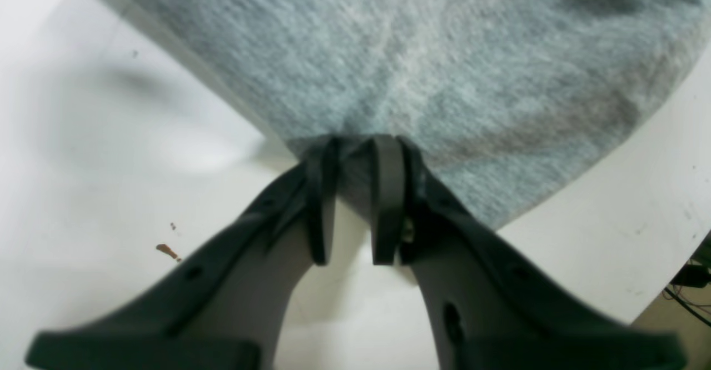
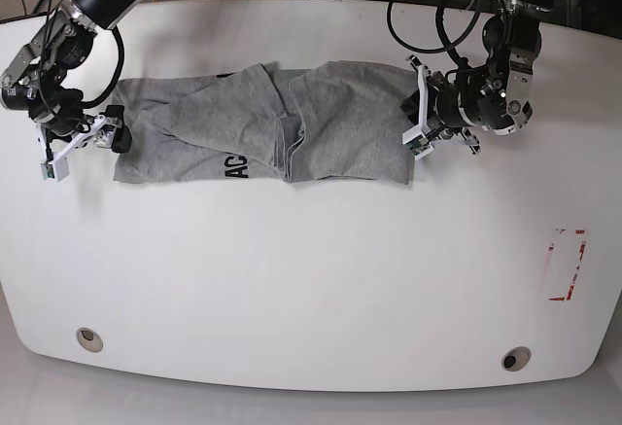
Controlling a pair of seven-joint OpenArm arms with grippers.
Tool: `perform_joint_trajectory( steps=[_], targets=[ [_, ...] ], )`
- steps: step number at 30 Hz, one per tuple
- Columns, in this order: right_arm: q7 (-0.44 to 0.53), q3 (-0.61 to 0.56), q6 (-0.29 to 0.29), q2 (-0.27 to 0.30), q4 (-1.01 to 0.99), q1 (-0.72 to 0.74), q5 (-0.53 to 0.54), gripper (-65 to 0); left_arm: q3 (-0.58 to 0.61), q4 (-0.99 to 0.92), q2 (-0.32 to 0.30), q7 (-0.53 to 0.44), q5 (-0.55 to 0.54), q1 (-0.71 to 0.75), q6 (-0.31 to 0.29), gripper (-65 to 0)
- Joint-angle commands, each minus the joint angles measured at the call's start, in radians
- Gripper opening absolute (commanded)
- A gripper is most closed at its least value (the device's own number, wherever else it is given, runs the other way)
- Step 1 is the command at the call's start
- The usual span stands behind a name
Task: Layout the t-shirt on the table in an organized manner, then fold the t-shirt properly
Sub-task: 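Release the strip end with the right gripper and regrasp it further along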
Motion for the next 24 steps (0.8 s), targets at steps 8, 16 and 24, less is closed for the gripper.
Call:
perform_joint_trajectory(
  steps=[8, 16, 24],
  targets=[
    [0.018, 0.051, 0.003, 0.062, -0.208, 0.058, 0.033, -8.7, 0.001, -0.008, -0.006, 0.037, 0.033, -0.012, 0.002, -56.0],
    [0.024, 0.037, 0.003, 0.016, -0.251, 0.053, 0.033, -8.7, 0.001, -0.008, -0.006, 0.037, 0.033, -0.014, 0.002, -56.0],
    [0.03, -0.009, 0.003, -0.045, -0.251, 0.049, 0.032, -8.9, 0.001, -0.008, -0.005, 0.037, 0.033, -0.009, 0.002, -56.0]
  ],
)
